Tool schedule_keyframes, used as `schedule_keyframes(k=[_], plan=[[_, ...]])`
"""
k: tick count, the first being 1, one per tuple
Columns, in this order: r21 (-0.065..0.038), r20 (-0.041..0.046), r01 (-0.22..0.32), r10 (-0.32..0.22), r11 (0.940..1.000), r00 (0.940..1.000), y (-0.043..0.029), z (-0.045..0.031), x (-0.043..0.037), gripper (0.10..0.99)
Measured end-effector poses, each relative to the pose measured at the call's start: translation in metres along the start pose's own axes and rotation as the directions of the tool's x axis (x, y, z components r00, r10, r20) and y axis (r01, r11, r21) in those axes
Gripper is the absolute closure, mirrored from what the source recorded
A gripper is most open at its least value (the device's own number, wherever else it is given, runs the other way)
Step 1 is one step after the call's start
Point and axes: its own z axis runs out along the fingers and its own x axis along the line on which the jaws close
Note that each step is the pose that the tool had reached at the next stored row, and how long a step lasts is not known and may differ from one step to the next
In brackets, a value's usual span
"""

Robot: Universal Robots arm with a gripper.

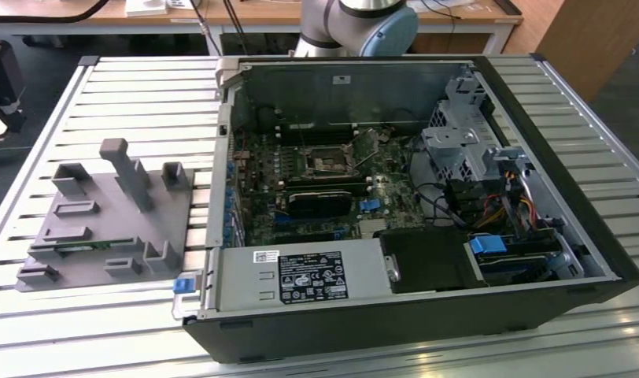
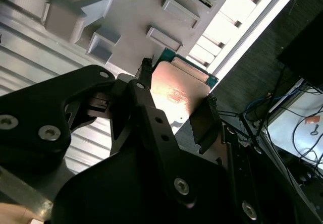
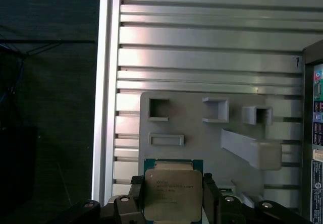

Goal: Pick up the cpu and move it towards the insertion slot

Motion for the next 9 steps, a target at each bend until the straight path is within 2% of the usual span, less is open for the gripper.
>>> schedule_keyframes(k=[9], plan=[[0.0,-0.0001,0.0,0.0,1.0,1.0,0.0007,-0.0081,0.0,0.541]])
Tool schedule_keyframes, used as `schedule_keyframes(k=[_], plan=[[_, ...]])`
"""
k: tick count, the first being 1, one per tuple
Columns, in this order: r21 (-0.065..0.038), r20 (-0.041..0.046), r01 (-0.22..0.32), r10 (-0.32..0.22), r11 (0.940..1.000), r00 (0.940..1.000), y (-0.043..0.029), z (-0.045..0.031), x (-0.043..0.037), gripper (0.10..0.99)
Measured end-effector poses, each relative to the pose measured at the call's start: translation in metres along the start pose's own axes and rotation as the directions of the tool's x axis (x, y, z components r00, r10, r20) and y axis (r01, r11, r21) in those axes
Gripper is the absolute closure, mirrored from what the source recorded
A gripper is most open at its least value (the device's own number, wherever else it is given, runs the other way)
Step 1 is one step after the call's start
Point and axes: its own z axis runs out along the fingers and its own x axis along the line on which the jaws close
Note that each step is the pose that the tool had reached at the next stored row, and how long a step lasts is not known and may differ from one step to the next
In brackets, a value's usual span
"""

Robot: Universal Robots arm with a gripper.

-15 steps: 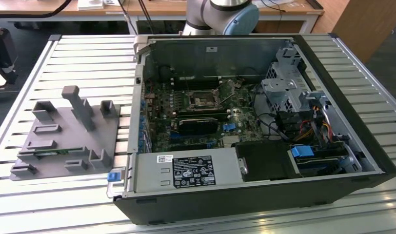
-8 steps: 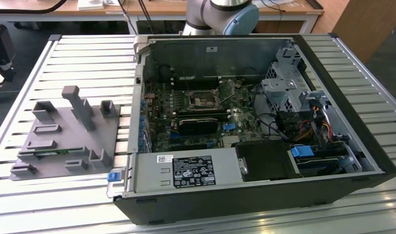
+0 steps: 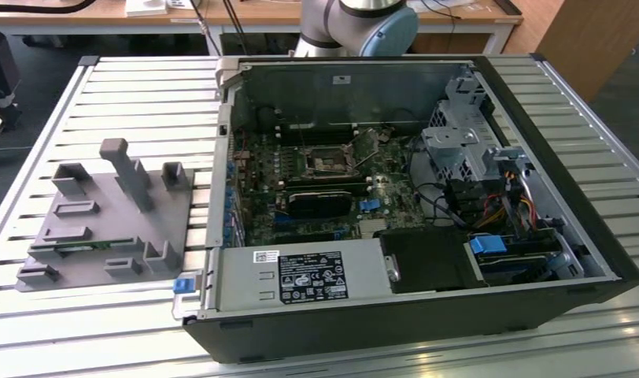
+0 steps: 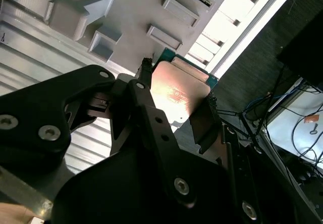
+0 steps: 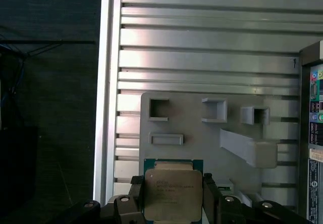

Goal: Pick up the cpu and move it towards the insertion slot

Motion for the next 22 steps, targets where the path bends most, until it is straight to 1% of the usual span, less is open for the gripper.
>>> schedule_keyframes(k=[10,22], plan=[[0.0,0.0,0.0,0.0,1.0,1.0,0.001,-0.0113,0.0,0.541],[0.002,-0.0001,0.0,0.0,1.0,1.0,0.0025,-0.0349,0.0,0.541]])
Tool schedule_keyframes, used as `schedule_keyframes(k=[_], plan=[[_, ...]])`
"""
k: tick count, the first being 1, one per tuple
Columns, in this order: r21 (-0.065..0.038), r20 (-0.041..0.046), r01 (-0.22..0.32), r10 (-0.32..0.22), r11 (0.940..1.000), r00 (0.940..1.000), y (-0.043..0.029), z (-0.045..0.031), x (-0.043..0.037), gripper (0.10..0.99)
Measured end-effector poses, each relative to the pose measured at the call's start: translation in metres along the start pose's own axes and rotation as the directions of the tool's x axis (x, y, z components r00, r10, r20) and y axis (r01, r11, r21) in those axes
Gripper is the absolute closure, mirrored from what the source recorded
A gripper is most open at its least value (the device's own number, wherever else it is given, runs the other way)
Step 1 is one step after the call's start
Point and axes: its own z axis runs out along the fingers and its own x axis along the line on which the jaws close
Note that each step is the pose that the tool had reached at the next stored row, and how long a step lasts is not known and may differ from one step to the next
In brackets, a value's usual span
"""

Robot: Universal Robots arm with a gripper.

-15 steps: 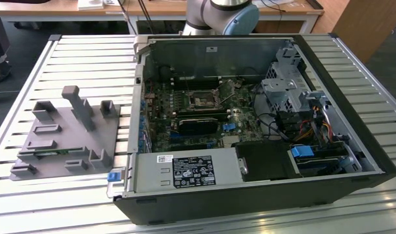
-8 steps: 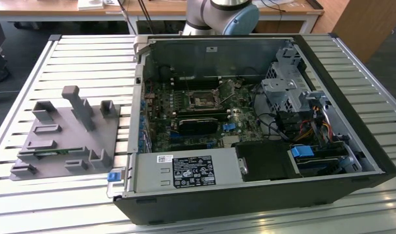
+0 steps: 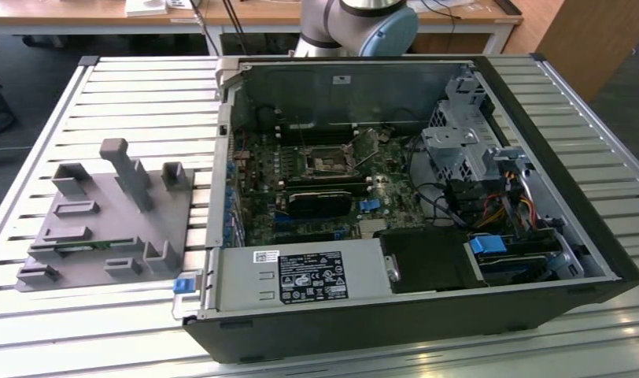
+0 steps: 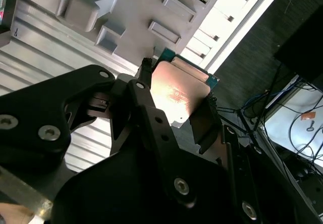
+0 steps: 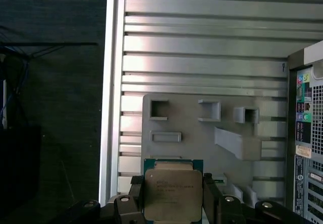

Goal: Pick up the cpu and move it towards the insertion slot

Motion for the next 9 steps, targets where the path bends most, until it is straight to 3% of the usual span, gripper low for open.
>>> schedule_keyframes(k=[9], plan=[[0.0,0.0001,0.0,0.0,1.0,1.0,0.0,-0.0021,-0.007,0.541]])
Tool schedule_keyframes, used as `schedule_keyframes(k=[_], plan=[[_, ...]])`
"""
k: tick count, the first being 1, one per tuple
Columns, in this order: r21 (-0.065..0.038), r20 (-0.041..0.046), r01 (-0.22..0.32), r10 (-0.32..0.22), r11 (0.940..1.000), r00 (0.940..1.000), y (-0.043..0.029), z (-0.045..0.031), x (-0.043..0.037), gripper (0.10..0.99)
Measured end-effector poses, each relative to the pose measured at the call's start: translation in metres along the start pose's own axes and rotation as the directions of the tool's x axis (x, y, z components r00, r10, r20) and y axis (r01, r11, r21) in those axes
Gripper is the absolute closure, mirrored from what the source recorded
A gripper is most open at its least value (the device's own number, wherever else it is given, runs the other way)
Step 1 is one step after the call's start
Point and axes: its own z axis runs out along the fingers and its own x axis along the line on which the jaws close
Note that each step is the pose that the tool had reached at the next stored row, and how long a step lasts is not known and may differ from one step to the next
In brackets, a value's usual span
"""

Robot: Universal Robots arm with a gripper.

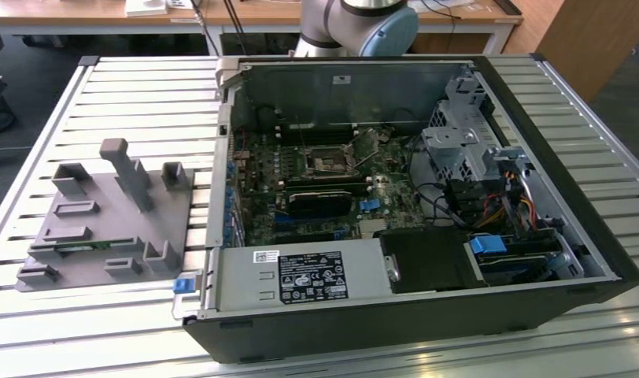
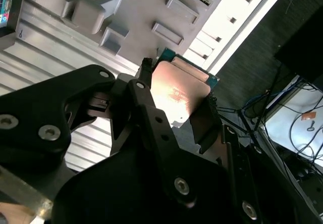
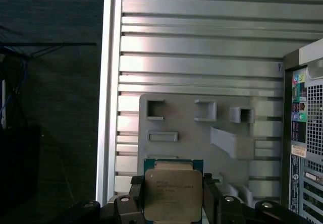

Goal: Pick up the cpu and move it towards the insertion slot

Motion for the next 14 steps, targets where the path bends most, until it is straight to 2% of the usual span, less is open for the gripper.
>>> schedule_keyframes(k=[5,14], plan=[[0.0,-0.0001,0.0,0.0,1.0,1.0,-0.0001,-0.0001,-0.0055,0.541],[0.0,0.0,0.0,0.0,1.0,1.0,-0.0004,0.0,-0.0199,0.541]])
